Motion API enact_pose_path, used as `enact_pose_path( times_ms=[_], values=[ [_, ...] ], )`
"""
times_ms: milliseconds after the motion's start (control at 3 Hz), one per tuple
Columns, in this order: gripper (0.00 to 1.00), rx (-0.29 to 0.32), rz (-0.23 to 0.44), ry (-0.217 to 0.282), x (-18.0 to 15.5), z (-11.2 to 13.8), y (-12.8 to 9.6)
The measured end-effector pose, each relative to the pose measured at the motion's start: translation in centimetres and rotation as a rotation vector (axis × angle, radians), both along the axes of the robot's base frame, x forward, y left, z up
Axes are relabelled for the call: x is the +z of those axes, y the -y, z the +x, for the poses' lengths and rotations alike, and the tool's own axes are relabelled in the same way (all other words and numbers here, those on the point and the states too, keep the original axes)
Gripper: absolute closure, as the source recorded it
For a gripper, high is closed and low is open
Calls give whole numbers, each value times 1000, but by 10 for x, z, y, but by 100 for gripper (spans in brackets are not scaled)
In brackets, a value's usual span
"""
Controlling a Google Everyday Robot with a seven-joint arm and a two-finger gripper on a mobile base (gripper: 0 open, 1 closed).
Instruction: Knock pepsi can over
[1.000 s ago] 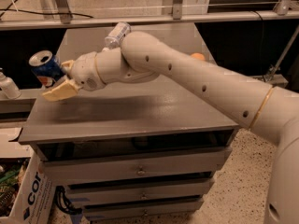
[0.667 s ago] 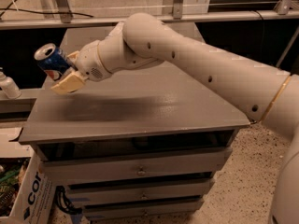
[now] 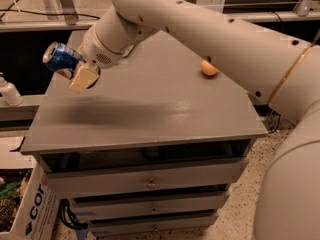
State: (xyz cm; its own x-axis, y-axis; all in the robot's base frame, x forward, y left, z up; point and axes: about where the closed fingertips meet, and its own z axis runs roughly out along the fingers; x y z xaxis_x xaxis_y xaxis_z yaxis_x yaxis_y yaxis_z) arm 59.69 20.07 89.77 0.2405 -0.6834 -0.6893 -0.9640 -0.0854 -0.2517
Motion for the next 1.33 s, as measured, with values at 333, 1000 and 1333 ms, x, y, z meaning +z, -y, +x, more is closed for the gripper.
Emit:
enact_pose_path(
  times_ms=[333,1000,1333],
  values=[
    [100,9,-164,14,-7,4,13],
    [100,20,-183,7,-12,2,14],
    [100,18,-201,12,-13,2,15]
  ],
)
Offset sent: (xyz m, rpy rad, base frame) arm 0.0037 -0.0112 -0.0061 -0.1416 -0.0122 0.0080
